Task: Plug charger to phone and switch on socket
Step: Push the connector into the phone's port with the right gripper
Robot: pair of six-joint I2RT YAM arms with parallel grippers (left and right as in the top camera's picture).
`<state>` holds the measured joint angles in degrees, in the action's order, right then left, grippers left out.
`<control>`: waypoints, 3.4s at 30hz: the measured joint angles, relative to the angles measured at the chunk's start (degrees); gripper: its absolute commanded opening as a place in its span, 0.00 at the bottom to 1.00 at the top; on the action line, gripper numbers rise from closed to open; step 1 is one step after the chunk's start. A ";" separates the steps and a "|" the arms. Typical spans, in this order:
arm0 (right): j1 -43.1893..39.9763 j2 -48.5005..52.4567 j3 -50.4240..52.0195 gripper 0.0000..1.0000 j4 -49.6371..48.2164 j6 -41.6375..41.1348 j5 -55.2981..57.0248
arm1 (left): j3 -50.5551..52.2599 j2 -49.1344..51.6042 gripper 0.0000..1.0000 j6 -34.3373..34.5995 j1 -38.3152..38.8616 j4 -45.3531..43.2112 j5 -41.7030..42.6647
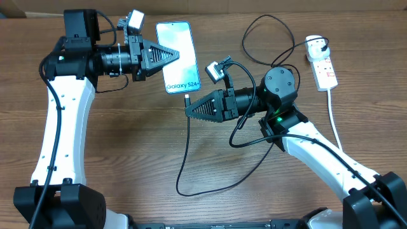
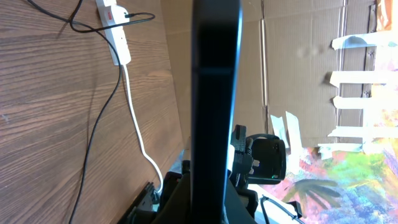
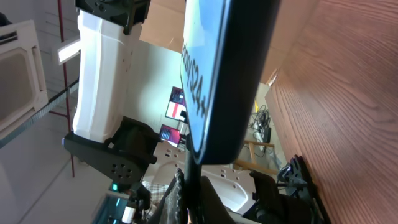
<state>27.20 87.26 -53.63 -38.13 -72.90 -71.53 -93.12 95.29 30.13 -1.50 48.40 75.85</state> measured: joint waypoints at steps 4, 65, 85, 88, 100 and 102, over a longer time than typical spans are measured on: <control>0.00 0.00 0.00 0.04 0.02 -0.22 0.00 | 0.00 0.00 0.04 0.00 0.55 0.00 -0.02; 0.33 0.00 0.00 0.04 -0.90 -2.19 2.54 | 0.00 0.00 0.04 -0.07 0.81 0.02 1.11; -0.37 0.00 0.00 0.04 -1.09 -5.01 -0.90 | 0.00 0.37 0.04 -2.60 0.81 5.01 1.55; -0.50 0.00 0.00 0.04 -1.09 -5.53 -1.16 | 0.00 0.39 0.04 -3.32 0.81 5.20 1.57; -0.55 0.00 0.00 0.04 -1.07 -7.41 -0.90 | 0.00 0.42 0.04 -3.56 0.81 5.40 1.64; -0.55 0.00 0.00 0.04 -1.07 -7.48 -0.87 | 0.00 0.42 0.04 -3.85 0.81 5.40 1.81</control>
<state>26.65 87.26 -53.63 -39.20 -80.38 -72.40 -93.12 95.70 26.28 -0.69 53.80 77.67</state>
